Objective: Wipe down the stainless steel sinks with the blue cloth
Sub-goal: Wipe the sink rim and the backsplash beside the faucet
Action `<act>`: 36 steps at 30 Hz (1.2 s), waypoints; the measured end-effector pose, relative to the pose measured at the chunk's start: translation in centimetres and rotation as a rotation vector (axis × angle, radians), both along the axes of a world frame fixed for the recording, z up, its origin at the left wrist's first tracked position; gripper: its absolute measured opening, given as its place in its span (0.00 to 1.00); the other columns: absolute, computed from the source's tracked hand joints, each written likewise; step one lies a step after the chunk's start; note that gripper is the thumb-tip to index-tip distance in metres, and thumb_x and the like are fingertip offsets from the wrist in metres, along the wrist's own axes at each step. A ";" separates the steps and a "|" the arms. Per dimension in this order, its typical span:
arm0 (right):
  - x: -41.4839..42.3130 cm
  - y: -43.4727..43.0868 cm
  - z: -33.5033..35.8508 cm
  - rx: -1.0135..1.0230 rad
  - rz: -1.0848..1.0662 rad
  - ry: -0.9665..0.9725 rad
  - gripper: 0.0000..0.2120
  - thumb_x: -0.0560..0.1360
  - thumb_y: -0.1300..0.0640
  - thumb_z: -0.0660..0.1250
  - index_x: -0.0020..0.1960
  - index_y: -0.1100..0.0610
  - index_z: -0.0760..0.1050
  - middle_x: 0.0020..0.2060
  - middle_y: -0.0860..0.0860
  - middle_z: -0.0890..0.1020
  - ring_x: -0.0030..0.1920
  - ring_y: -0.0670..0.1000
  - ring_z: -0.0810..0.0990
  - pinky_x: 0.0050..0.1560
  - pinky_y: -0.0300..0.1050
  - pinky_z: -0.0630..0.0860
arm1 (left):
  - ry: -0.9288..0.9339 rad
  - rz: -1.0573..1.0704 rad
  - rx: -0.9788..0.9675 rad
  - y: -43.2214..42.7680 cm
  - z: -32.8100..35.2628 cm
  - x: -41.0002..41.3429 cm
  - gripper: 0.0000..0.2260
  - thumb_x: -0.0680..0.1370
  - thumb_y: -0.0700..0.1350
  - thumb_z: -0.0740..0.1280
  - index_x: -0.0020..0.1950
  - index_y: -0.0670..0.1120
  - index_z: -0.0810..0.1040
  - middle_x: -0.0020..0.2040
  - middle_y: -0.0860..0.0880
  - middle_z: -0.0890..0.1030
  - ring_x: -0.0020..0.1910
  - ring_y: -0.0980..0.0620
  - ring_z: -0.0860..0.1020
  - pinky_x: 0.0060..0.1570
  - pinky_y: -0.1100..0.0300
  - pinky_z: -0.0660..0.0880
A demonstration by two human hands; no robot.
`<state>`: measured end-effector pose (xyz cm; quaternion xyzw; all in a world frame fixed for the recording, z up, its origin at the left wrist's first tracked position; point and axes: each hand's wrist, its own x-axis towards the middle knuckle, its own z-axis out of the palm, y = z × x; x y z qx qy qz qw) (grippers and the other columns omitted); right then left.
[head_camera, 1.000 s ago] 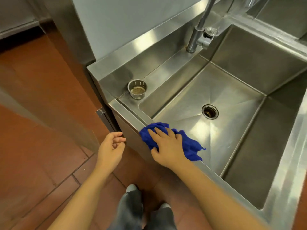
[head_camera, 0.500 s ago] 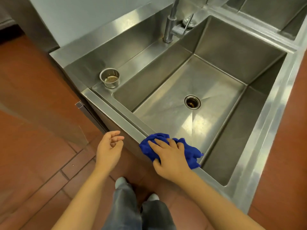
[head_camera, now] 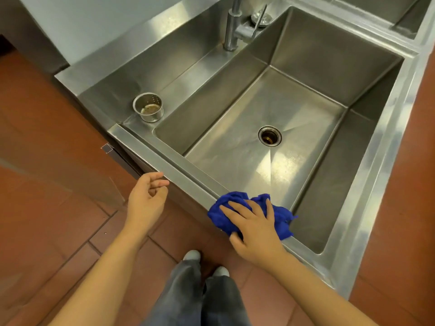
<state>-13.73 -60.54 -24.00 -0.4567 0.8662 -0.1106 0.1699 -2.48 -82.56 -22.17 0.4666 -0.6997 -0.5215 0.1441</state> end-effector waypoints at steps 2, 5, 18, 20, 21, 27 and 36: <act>-0.2 -1.7 0.3 0.025 0.013 -0.023 0.34 0.69 0.45 0.45 0.74 0.44 0.64 0.72 0.44 0.67 0.74 0.57 0.60 0.72 0.61 0.35 | -0.007 -0.017 0.017 -0.1 -0.3 -0.1 0.14 0.78 0.33 0.62 0.59 0.48 0.74 0.51 0.51 0.81 0.52 0.48 0.79 0.56 0.46 0.77; -0.3 -5.1 0.1 0.002 -0.015 -0.083 0.36 0.68 0.44 0.40 0.76 0.43 0.58 0.76 0.44 0.61 0.77 0.57 0.52 0.72 0.59 0.35 | -0.006 -0.052 0.018 -0.2 -0.7 -0.7 0.13 0.77 0.33 0.62 0.58 0.48 0.74 0.50 0.51 0.81 0.50 0.51 0.79 0.54 0.52 0.77; 2.2 5.5 -0.5 -0.075 -0.352 -0.010 0.27 0.67 0.50 0.57 0.65 0.44 0.75 0.63 0.40 0.77 0.65 0.53 0.73 0.71 0.51 0.47 | 0.019 -0.416 -0.108 0.9 -0.3 -5.7 0.14 0.77 0.33 0.64 0.61 0.43 0.75 0.54 0.49 0.78 0.52 0.51 0.76 0.53 0.58 0.71; 2.7 5.3 -0.2 -0.067 -0.413 0.005 0.27 0.67 0.50 0.55 0.64 0.46 0.76 0.62 0.41 0.78 0.65 0.55 0.74 0.72 0.51 0.47 | 0.017 -0.457 -0.104 1.4 -0.5 -6.0 0.14 0.77 0.34 0.65 0.61 0.44 0.75 0.54 0.50 0.79 0.52 0.52 0.75 0.52 0.60 0.69; 3.0 4.6 -0.1 -0.063 -0.436 0.014 0.27 0.66 0.51 0.55 0.63 0.47 0.77 0.61 0.42 0.79 0.64 0.56 0.74 0.72 0.53 0.48 | 0.014 -0.477 -0.106 1.6 -0.6 -6.1 0.14 0.77 0.34 0.65 0.61 0.43 0.75 0.54 0.50 0.78 0.52 0.52 0.75 0.51 0.62 0.68; 3.9 2.3 -0.2 -0.071 -0.485 0.041 0.27 0.67 0.51 0.53 0.64 0.47 0.76 0.61 0.43 0.79 0.66 0.56 0.72 0.72 0.60 0.49 | -0.003 -0.646 -0.110 3.7 -1.1 -8.0 0.14 0.77 0.35 0.64 0.62 0.45 0.74 0.55 0.52 0.77 0.52 0.55 0.74 0.51 0.63 0.67; 5.2 11.3 1.2 0.141 -0.613 0.284 0.20 0.67 0.53 0.56 0.55 0.48 0.79 0.49 0.41 0.82 0.53 0.51 0.78 0.67 0.60 0.53 | 0.030 -0.824 -0.113 6.9 -1.7 -10.1 0.14 0.77 0.35 0.64 0.60 0.46 0.74 0.53 0.52 0.77 0.52 0.52 0.74 0.50 0.60 0.70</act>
